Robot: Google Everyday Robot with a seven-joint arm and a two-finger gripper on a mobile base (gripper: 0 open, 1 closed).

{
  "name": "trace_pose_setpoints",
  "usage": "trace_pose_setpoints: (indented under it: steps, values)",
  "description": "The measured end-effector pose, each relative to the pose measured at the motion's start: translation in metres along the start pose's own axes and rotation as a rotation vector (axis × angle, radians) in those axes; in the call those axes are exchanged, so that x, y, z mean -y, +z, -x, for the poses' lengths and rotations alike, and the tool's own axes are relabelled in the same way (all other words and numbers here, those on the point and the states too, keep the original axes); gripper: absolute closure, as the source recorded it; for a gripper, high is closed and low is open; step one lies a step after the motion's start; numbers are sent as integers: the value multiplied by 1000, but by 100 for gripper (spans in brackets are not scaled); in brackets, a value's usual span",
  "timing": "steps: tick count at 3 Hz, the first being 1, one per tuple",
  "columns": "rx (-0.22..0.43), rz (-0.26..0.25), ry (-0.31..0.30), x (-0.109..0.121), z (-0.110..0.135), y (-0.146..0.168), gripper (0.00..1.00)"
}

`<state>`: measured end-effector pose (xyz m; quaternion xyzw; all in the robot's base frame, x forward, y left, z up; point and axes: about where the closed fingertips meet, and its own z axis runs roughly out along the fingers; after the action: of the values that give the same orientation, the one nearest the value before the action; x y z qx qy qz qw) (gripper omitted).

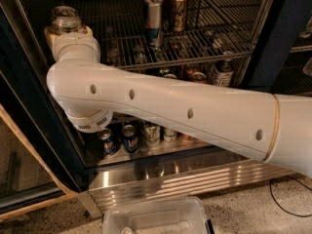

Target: Pick 7up can from top shelf of fridge

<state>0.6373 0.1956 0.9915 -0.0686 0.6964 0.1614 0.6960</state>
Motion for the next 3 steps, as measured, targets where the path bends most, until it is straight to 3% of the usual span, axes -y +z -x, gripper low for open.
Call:
trace_pose_setpoints:
  steps: [2,3]
  values:
    - [14,-48,5,1,8,-40,100]
    - [46,-114,25,0,14,-81,100]
